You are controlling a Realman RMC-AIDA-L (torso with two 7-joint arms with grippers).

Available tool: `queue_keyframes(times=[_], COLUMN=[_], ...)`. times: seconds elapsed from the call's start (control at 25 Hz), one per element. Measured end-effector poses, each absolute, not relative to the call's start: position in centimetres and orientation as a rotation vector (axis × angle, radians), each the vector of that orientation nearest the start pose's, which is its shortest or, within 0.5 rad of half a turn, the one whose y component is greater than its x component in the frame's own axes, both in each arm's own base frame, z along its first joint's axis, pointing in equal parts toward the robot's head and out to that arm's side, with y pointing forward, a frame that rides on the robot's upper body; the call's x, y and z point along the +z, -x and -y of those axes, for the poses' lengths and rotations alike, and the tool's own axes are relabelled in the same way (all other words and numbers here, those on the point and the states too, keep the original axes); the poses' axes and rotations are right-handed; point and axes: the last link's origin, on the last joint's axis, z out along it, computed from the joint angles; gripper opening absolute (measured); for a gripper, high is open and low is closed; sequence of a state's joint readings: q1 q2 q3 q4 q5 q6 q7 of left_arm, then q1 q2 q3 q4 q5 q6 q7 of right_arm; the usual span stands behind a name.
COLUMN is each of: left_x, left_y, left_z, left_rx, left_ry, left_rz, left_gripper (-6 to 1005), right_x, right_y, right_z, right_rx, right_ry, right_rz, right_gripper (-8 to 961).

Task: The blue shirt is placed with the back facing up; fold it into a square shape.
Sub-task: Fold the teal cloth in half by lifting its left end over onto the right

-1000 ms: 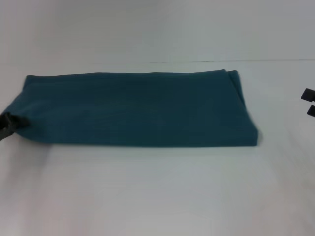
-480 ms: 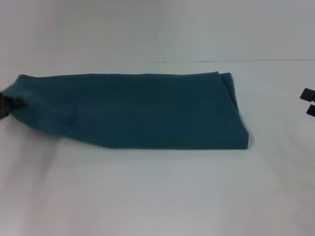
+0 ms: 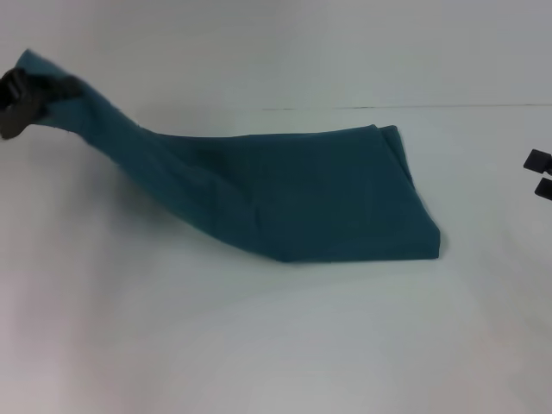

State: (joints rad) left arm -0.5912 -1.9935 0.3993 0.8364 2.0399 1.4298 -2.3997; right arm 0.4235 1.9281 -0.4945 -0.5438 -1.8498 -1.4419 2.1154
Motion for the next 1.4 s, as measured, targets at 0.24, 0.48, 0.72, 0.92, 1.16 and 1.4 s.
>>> queue_keyframes(times=[0.24, 0.48, 0.72, 0.92, 1.16, 1.4], left_x=[8.6, 4.6, 1.0, -2.3, -6.3, -8.3], left_y=[22.5, 18.2, 15.0, 12.9, 11.2, 10.5], left_z=[-40.3, -41.0, -41.1, -41.0, -41.4, -42.1], left_rx=[-1.03, -0.969, -0.883, -0.751, -0.558, -0.445], left_ry=[2.173, 2.37, 2.505, 2.613, 2.674, 2.653], left_rz=[1.545, 1.453, 1.357, 1.238, 1.133, 1.035], left_gripper=[57, 56, 56, 55, 53, 54], right_x=[8.3, 8.1, 8.2, 8.2, 8.2, 7.8], right_y=[-33.9, -33.7, -33.7, -33.8, -33.9, -34.1], right_z=[-33.0, -33.2, -33.2, -33.1, -33.0, -32.8], right_rx=[1.06, 1.057, 1.055, 1.052, 1.05, 1.05], right_ry=[1.922, 1.929, 1.932, 1.928, 1.925, 1.917], right_rz=[-1.691, -1.697, -1.697, -1.7, -1.702, -1.719], right_gripper=[927, 928, 928, 927, 927, 927])
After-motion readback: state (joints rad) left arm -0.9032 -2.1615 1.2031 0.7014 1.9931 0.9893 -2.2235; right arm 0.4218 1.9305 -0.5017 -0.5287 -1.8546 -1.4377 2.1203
